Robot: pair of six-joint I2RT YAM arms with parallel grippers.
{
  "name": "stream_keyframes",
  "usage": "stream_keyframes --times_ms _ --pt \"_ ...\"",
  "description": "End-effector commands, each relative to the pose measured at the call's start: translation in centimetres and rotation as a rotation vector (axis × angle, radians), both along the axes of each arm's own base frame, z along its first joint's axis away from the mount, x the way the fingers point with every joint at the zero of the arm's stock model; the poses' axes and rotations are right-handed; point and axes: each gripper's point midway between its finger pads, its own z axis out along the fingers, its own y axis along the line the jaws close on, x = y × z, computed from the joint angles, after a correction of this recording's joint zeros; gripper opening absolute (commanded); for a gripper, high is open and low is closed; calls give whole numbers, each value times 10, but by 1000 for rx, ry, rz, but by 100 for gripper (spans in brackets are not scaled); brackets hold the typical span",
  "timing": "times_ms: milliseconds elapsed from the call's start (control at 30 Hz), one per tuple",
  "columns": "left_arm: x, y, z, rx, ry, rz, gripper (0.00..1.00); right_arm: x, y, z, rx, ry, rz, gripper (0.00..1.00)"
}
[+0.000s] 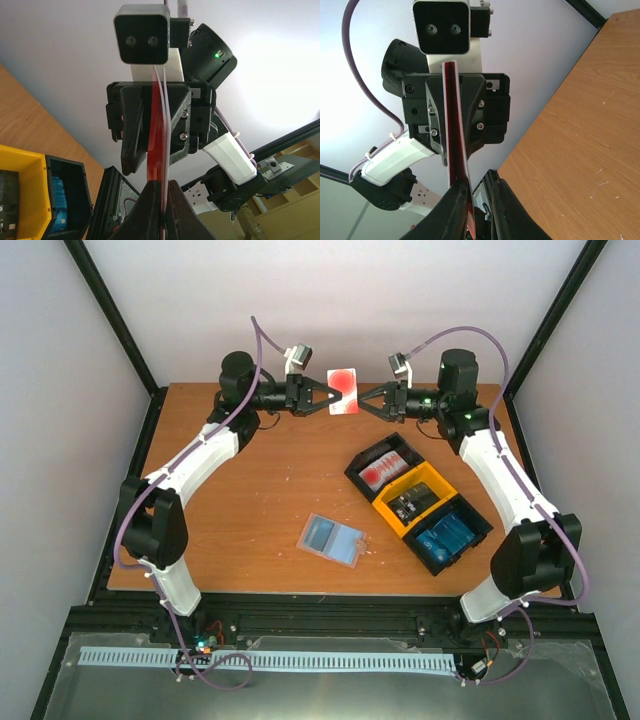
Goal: Put the credit cards into the card holder
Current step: Pick up the credit card from the storage box.
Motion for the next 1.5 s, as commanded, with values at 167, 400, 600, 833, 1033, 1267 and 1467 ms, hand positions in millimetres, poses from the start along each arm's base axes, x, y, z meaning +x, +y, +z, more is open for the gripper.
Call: stream_keyframes --times_ms 167,400,600,833,1033,1267,1467 --pt "-25 -9 10 -1 -71 -85 1 7 25 -17 -59 36 19 24" --pt "-24 -9 9 4 -63 -80 1 7 31 -13 -27 46 39 13" --pt "-17 -9 5 21 -31 -33 8 15 24 4 38 37 -33 3" --pt "-6 -5 -13 45 61 4 12 21 3 18 97 75 -117 3" --pt "-1 -4 -20 49 103 14 9 28 -14 14 115 134 -159 3" --pt "0 -3 -29 57 134 15 8 39 -40 9 151 169 -257 3" --pt "-3 -2 -39 68 162 10 8 47 -47 2 155 199 -294 3"
